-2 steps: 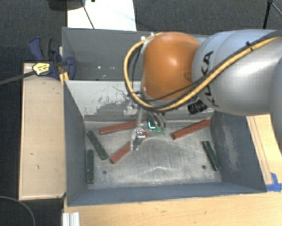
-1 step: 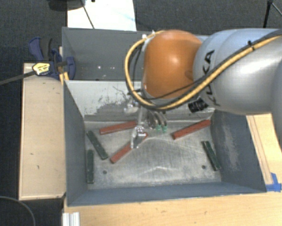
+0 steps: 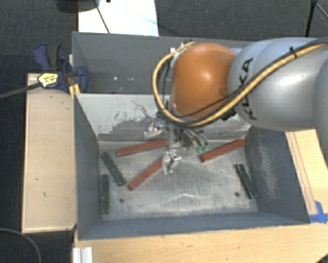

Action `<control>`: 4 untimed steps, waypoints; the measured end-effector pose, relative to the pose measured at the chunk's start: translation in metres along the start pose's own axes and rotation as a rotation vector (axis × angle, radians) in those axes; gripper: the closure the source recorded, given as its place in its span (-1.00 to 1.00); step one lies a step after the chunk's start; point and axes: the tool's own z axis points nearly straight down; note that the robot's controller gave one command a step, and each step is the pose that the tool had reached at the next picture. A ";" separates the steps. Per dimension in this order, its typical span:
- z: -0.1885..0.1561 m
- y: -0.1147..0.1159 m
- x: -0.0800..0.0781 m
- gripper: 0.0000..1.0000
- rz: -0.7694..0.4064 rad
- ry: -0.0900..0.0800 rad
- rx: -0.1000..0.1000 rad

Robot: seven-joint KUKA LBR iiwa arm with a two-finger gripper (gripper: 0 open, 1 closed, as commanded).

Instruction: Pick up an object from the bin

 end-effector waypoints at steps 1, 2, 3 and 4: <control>0.021 -0.012 -0.002 -1.00 -0.218 0.006 0.000; 0.016 -0.006 -0.008 -1.00 -0.392 0.002 -0.001; 0.082 -0.005 0.001 -1.00 -0.481 0.000 0.000; 0.101 -0.016 -0.005 1.00 -0.627 -0.005 -0.001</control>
Offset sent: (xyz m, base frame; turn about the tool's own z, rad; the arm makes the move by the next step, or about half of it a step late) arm 0.0095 -0.0025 -0.0161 -0.3979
